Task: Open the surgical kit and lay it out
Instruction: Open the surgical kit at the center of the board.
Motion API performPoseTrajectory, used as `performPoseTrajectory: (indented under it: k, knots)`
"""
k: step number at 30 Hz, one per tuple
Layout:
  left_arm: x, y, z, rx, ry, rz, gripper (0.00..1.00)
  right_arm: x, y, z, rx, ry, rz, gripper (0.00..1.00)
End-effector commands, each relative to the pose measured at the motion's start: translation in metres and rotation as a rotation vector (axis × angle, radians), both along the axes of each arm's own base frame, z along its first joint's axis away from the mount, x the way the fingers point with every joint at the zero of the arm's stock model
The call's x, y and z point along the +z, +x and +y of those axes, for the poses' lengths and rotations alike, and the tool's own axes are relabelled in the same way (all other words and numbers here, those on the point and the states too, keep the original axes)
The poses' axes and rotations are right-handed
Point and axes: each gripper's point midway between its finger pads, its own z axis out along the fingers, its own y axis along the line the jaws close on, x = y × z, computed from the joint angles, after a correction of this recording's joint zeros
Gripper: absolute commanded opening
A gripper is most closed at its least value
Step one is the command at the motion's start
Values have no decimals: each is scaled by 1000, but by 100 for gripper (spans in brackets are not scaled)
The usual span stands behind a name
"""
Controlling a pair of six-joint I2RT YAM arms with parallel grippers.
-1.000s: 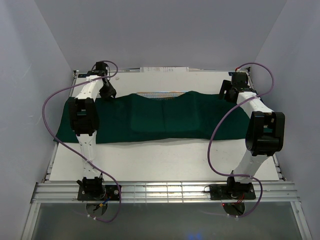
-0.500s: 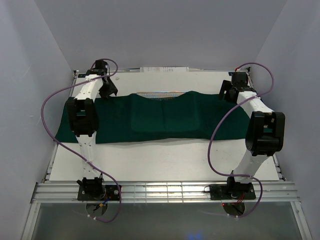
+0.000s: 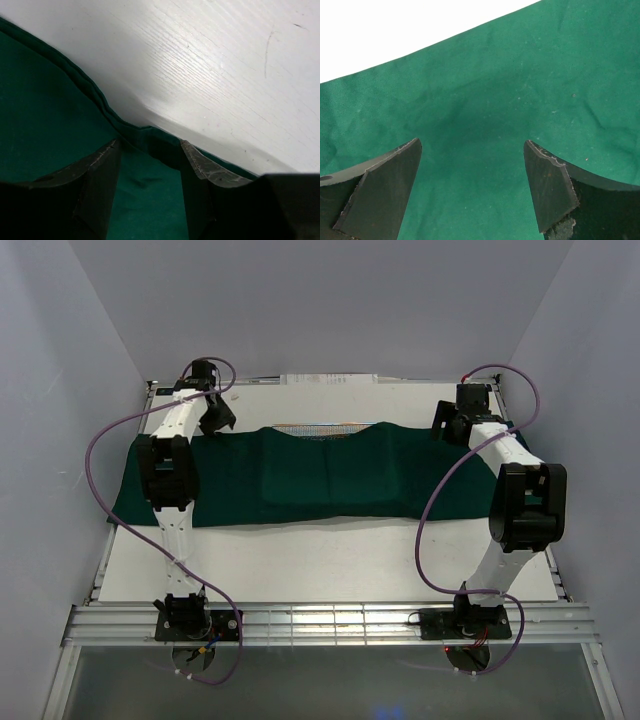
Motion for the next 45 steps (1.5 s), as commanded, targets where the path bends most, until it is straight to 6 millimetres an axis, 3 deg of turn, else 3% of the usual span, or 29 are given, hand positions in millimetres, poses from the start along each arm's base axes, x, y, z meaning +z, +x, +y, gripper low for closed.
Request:
performPoseTrajectory:
  k: [1, 12, 19, 24, 30, 32, 33, 36, 37, 38, 40, 41, 45]
  knots:
    - [14, 10, 6, 23, 11, -48, 59, 11, 11, 0, 8, -4, -40, 88]
    - [4, -6, 10, 13, 35, -3, 43, 10, 11, 2, 12, -3, -38, 88]
    - [15, -3, 9, 3, 35, -24, 24, 16, 13, 7, 31, -8, -50, 88]
    - [27, -1, 8, -11, 31, -49, 19, 23, 17, 14, 36, 1, -63, 88]
    - [36, -6, 8, -21, 34, -53, 18, 30, 26, 27, -34, 45, -62, 88]
    - [34, -9, 9, -19, 40, -46, 18, 22, 26, 34, -72, 66, -31, 88]
    - [33, -11, 9, -21, 41, -42, 18, 28, 33, 36, -83, 79, -46, 88]
    - [33, -11, 8, -22, 39, -42, 19, 18, 38, 49, -117, 131, -15, 87]
    - [33, -11, 8, -22, 39, -42, 19, 26, 46, 55, -118, 139, -32, 87]
    - [34, -11, 8, -22, 36, -43, 18, 14, 46, 55, -134, 122, -2, 87]
    - [32, -11, 7, -23, 30, -41, 19, 21, 58, 65, -136, 131, -16, 86]
    - [33, -10, 6, -22, 26, -46, 19, 11, 61, 70, -131, 135, 6, 86]
    - [30, -9, 5, -24, 19, -41, 19, 5, 76, 93, -93, 183, -1, 85]
